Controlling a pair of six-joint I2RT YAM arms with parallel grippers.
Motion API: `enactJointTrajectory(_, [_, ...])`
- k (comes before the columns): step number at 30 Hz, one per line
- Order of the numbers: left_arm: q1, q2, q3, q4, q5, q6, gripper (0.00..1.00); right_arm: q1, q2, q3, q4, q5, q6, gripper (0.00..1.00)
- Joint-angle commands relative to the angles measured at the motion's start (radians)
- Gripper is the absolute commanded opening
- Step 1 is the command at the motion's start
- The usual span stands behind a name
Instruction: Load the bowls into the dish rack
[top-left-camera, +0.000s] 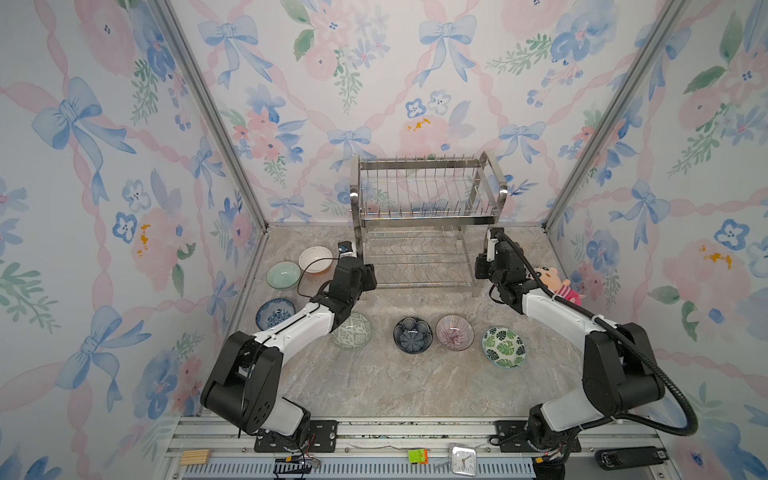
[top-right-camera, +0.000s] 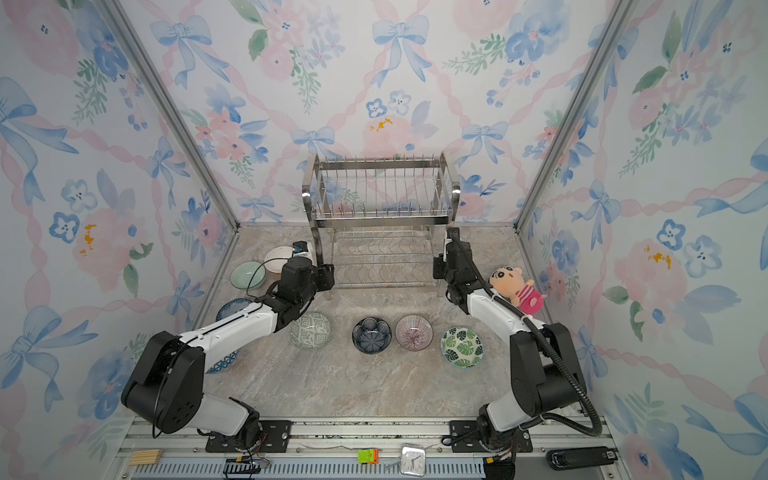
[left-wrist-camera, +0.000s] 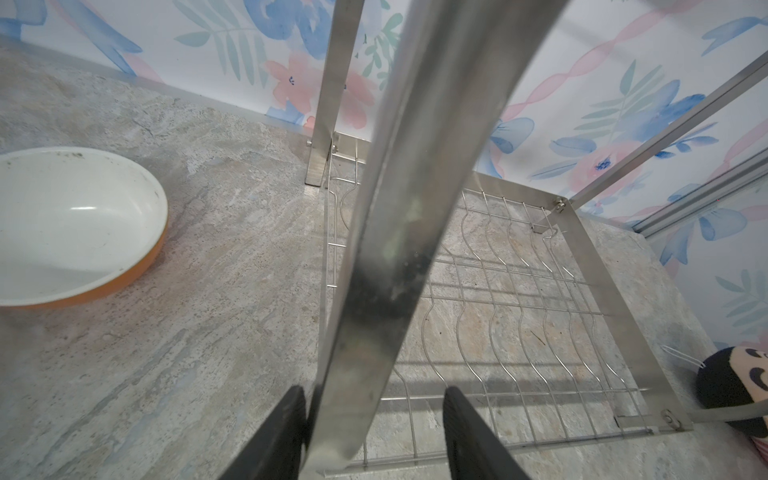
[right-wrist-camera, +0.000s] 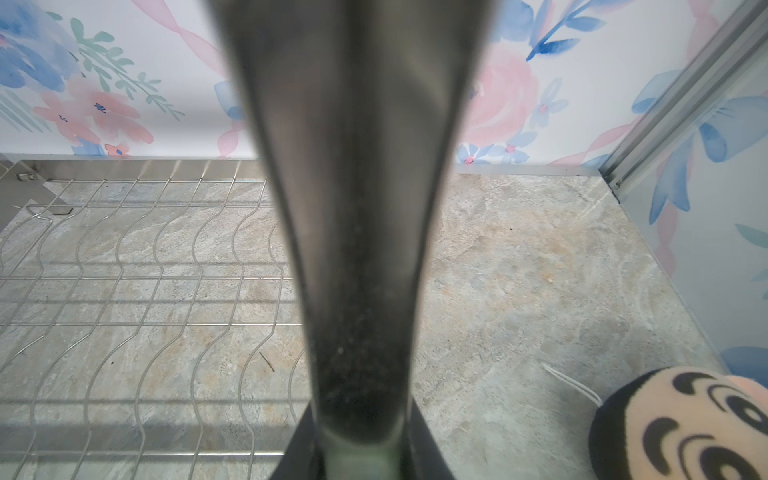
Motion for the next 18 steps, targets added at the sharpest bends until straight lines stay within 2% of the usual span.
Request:
enactJointTrajectory(1, [-0.010,-0.017,0.033,-0.044,0.037,-0.004,0.56,-0.020,0.012,0.021,-0.037,-0.038,0.068,0.24])
enactJointTrajectory(9, [-0.011,-0.041,0.038,-0.093,0.010,0.007,0.66,-0.020,-0.037,0.000,-0.067,-0.038,0.091,0.35])
enactJointTrajectory(14, [-0.009,-0.081,0.021,-0.129,-0.013,0.003,0.81,-0.015,-0.076,-0.022,-0.083,-0.035,0.099,0.46])
enactJointTrajectory(16, [-0.009,-0.101,0.008,-0.141,-0.026,0.002,0.92,-0.014,-0.092,-0.032,-0.090,-0.030,0.101,0.52])
enactJointTrajectory(18, [-0.007,-0.118,0.001,-0.157,-0.038,-0.001,0.98,-0.012,-0.106,-0.039,-0.097,-0.027,0.107,0.59])
